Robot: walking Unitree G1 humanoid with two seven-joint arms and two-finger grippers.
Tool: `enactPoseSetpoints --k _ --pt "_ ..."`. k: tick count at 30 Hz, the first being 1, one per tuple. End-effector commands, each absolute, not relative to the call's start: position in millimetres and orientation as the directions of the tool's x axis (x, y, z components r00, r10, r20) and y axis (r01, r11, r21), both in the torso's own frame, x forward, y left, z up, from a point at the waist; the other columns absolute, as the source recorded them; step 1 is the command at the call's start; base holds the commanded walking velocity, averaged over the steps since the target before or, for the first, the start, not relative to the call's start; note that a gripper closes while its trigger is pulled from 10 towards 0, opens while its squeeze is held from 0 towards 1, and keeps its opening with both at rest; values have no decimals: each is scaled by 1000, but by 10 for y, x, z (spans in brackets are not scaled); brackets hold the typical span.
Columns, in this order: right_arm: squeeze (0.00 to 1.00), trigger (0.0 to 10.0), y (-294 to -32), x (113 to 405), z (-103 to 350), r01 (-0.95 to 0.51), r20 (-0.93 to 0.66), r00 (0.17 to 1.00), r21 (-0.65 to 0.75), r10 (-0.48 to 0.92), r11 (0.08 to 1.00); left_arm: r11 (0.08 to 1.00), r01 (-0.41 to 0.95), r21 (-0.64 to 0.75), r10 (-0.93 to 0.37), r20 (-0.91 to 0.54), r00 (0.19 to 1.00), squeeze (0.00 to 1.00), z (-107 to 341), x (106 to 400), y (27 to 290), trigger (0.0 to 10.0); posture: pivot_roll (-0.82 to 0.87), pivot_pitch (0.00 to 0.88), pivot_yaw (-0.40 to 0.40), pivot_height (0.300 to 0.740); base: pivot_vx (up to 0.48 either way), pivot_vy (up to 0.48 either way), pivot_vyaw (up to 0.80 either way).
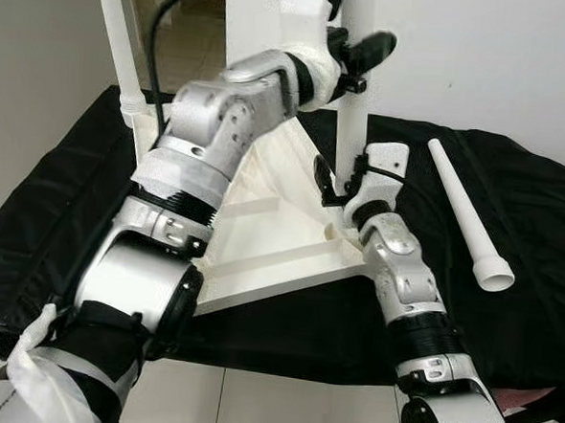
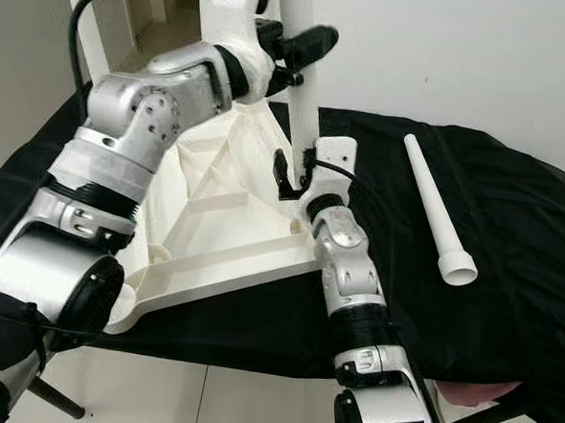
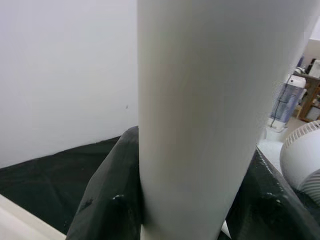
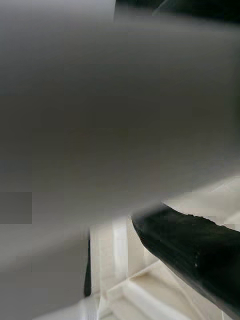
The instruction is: Building children table
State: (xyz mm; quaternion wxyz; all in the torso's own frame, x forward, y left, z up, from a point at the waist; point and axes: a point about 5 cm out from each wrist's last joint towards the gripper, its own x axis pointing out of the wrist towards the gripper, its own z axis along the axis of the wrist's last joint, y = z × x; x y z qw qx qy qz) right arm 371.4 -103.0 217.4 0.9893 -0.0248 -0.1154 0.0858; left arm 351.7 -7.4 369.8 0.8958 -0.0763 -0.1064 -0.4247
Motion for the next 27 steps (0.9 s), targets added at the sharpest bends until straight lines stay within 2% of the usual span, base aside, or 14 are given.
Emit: enactPoseSetpoints --k 1,10,11,14,16,21,27 --pt "0 10000 -957 3722 2189 -156 235 956 -98 175 983 585 810 -44 -777 254 576 0 3685 3453 -206 10000 30 4 -35 740 0 0 0" --pt "0 10000 -894 3705 2127 -82 235 966 -122 109 989 628 776 -66 -733 288 617 0 3696 3485 -215 10000 10 23 -14 740 0 0 0" --pt "0 10000 -894 3691 2120 -51 246 965 -175 94 983 643 763 -71 -718 292 632 0 3710 3501 -207 10000 10 28 -7 740 0 0 0" --pt "0 10000 -923 3687 2099 -1 250 966 -221 58 975 665 743 -71 -698 296 652 0 3727 3518 -196 10000 10 29 -3 740 0 0 0" --pt "0 10000 -1003 3696 2046 87 251 968 -291 -11 953 691 719 -76 -670 306 676 0 3749 3522 -196 10000 17 33 1 740 0 0 0" --pt "0 10000 -1072 3710 1982 144 232 970 -290 -76 946 726 688 -2 -656 301 693 0 3735 3518 -221 10000 28 37 -1 740 0 0 0" --pt "0 10000 -1034 3699 1909 164 197 974 -290 -108 943 748 664 20 -637 301 709 0 3721 3546 -215 10000 32 39 1 740 0 0 0"
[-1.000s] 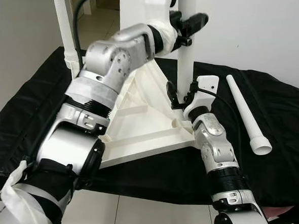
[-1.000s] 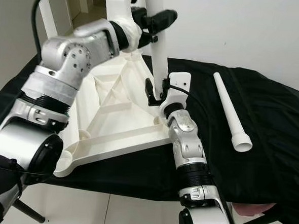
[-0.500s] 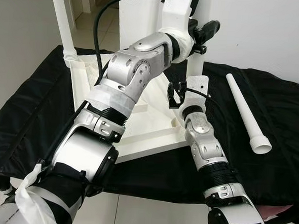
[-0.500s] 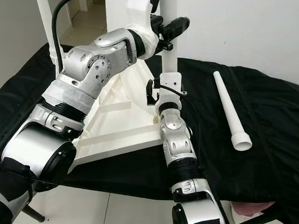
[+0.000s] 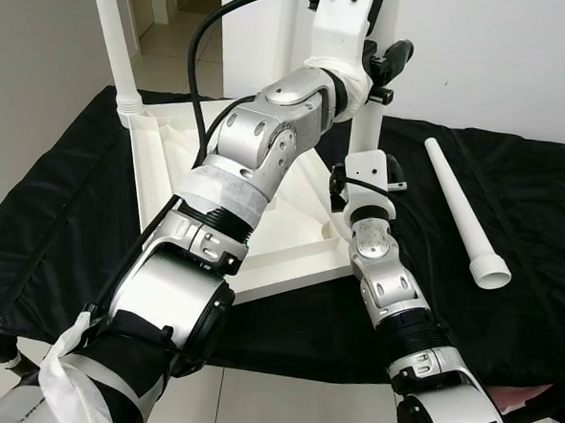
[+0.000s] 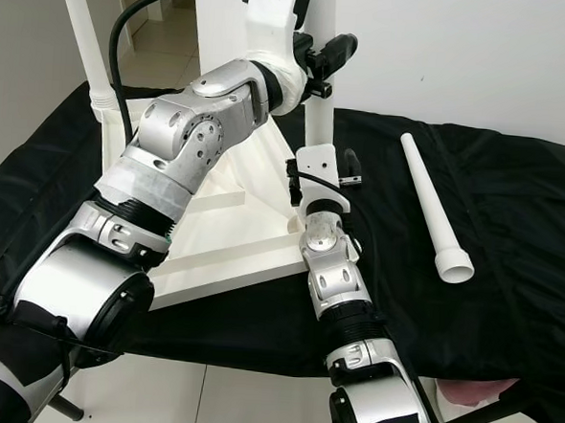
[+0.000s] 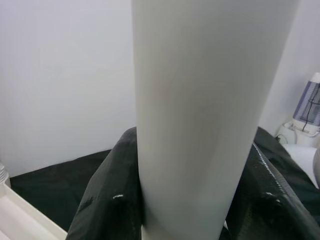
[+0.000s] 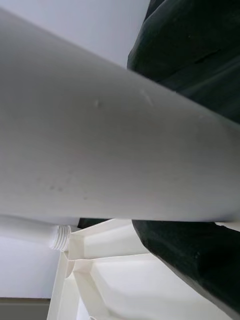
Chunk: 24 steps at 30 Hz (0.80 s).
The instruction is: Building children table
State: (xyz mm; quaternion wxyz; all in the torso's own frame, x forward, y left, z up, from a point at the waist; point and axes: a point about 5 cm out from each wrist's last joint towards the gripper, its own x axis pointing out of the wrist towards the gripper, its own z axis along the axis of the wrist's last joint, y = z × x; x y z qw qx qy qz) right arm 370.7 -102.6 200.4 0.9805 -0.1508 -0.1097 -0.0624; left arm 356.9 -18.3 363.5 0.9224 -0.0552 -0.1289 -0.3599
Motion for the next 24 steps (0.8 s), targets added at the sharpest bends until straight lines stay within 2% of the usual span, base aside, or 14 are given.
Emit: enactPoseSetpoints --k 1,15,24 --pt "0 10000 -1026 3693 1901 167 199 974 -291 -111 942 750 661 20 -635 302 711 0 3720 3550 -216 10000 32 40 1 740 0 0 0" --pt "0 10000 -971 3712 1923 145 223 971 -270 -85 952 745 667 21 -639 309 704 0 3738 3538 -246 10000 37 40 2 740 0 0 0" --pt "0 10000 -1027 3762 1953 172 246 964 -265 -106 949 737 675 23 -646 315 695 0 3758 3521 -264 10000 39 38 0 740 0 0 0"
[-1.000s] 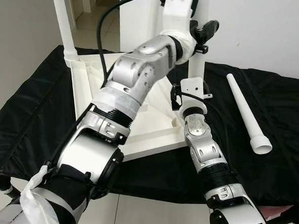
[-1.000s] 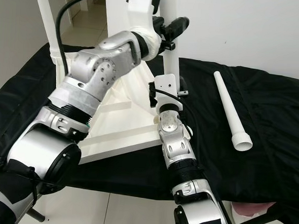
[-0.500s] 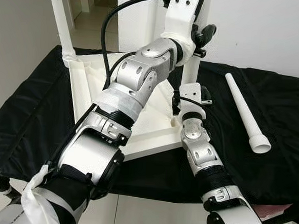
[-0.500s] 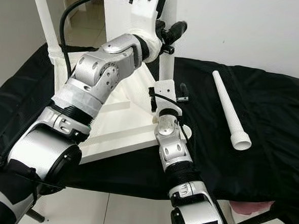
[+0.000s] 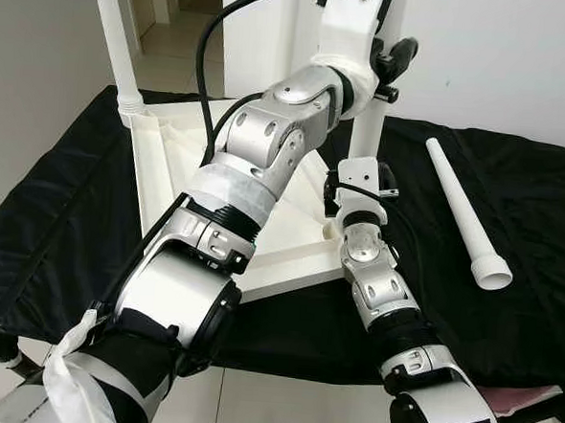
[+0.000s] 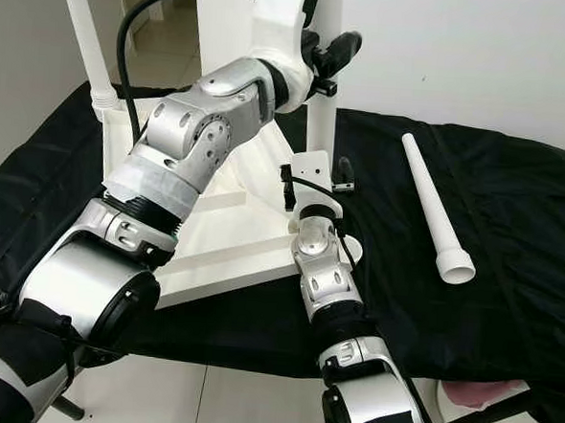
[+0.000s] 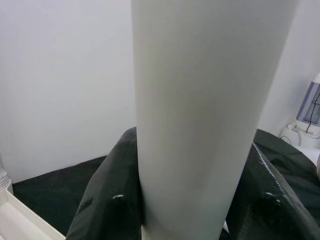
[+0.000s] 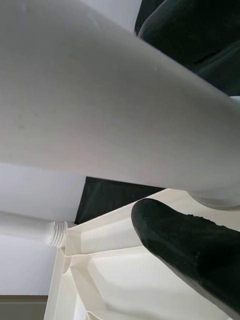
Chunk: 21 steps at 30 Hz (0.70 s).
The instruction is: Building children table
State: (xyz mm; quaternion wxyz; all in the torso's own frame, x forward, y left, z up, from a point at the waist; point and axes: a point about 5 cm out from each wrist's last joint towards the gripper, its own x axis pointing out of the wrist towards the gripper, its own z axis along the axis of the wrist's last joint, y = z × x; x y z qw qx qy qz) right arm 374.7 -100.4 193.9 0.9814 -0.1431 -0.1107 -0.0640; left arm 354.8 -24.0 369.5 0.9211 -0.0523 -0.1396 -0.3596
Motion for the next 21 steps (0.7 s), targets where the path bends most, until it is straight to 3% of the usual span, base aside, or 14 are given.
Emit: enactPoseSetpoints --k 1,8,9,10,11,12,15,16,21 --pt "0 10000 -1027 3762 1953 172 246 964 -265 -106 949 737 675 23 -646 315 695 0 3758 3521 -264 10000 39 38 0 740 0 0 0" --pt "0 10000 -1034 3779 2004 173 270 957 -249 -103 953 734 679 24 -650 315 692 0 3759 3511 -277 10000 39 41 1 740 0 0 0" --pt "0 9373 -1034 3783 2021 171 279 955 -240 -101 956 733 679 24 -650 315 691 0 3758 3509 -281 10000 39 41 1 740 0 0 0" --pt "0 4784 -1034 3784 2035 172 286 953 -233 -102 957 733 680 23 -651 314 691 0 3757 3508 -285 10000 39 41 1 740 0 0 0" --pt "0 4784 -1034 3784 2035 172 286 953 -233 -102 957 733 680 23 -651 314 691 0 3757 3508 -285 10000 39 41 1 740 0 0 0" --pt "0 3176 -1029 3786 2048 167 293 951 -225 -97 960 732 681 23 -652 314 690 0 3757 3507 -288 10000 40 41 0 740 0 0 0" --pt "0 3176 -1025 3787 2056 163 297 950 -220 -93 962 731 682 23 -653 313 689 0 3757 3506 -289 10000 40 41 0 740 0 0 0" --pt "0 0 -1027 3791 2044 163 291 952 -216 -96 963 731 682 23 -653 314 689 0 3760 3505 -291 10000 40 39 0 740 0 0 0" --pt "0 0 -1035 3797 2011 166 279 955 -217 -102 962 731 682 24 -652 316 689 0 3764 3502 -294 10000 41 39 0 740 0 0 0"
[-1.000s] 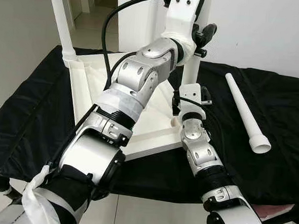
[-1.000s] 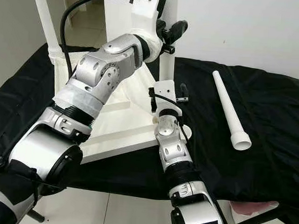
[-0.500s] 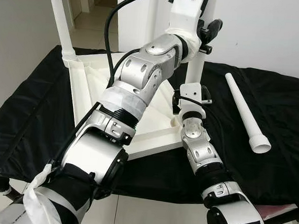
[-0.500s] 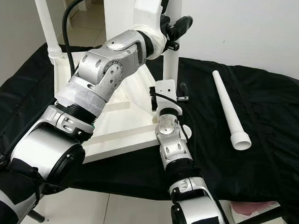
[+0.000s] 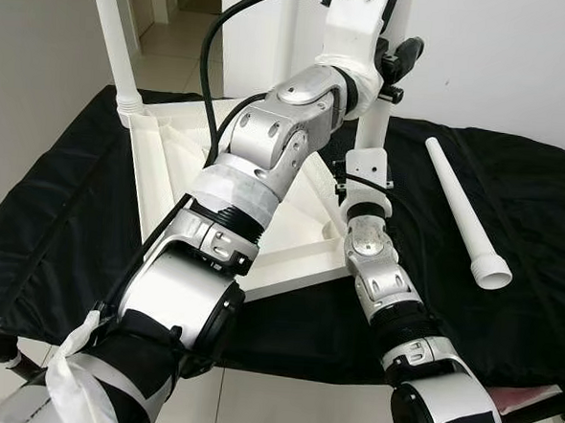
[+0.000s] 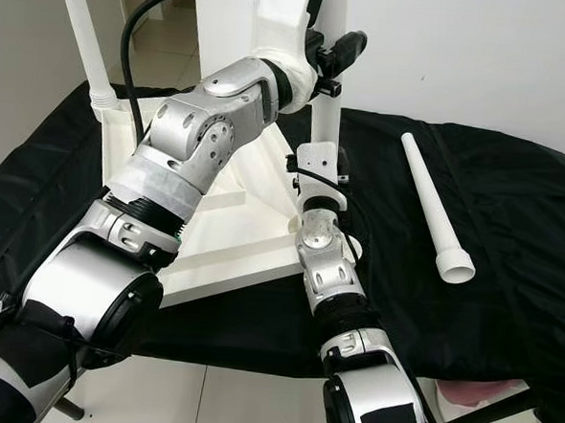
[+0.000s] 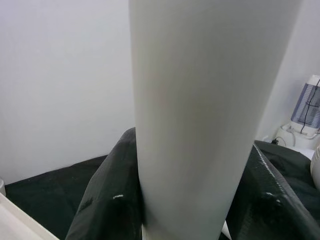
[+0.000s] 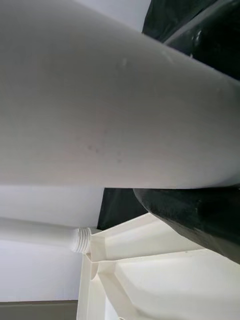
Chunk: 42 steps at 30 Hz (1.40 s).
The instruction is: Building children table
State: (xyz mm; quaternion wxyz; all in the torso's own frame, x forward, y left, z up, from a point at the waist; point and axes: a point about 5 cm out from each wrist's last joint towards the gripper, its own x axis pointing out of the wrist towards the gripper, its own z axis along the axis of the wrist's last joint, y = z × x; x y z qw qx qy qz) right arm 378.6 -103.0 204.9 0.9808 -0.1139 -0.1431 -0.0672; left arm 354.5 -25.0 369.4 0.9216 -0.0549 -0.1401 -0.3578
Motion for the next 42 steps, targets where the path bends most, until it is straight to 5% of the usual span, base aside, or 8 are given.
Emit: enactPoseSetpoints --k 1,8,9,20,23,34,35,42 --pt "0 0 -1042 3799 1993 167 273 956 -212 -106 963 732 681 24 -651 316 690 0 3766 3501 -295 10000 41 39 1 740 0 0 0" --pt "0 941 -1068 3798 1960 174 273 956 -215 -112 961 739 673 25 -645 314 697 0 3765 3509 -291 10000 42 41 -1 740 0 0 0" --pt "0 10000 -1079 3798 1954 179 270 955 -206 -120 962 740 672 24 -644 313 698 0 3763 3512 -289 10000 42 41 -1 740 0 0 0" --pt "0 10000 -1074 3793 1997 161 299 948 -150 -111 975 751 659 35 -637 300 710 0 3742 3535 -281 10000 40 41 -3 740 0 0 0" --pt "0 10000 -1074 3789 1993 161 301 947 -143 -112 977 742 670 4 -639 307 705 1000 3737 3541 -275 10000 40 41 -3 740 0 0 0" --pt "0 10000 -1101 3790 1993 161 292 948 -107 -124 981 730 683 16 -652 316 690 1000 3739 3512 -293 10000 37 44 -4 740 0 0 0" --pt "0 10000 -1104 3791 1997 158 288 950 -97 -124 983 726 687 21 -655 324 682 0 3745 3500 -301 10000 37 44 -4 740 0 0 0" --pt "0 10000 -1142 3798 2059 125 262 958 -7 -119 992 615 787 -49 -722 367 587 0 3772 3368 -373 10000 24 42 -2 740 0 0 0"
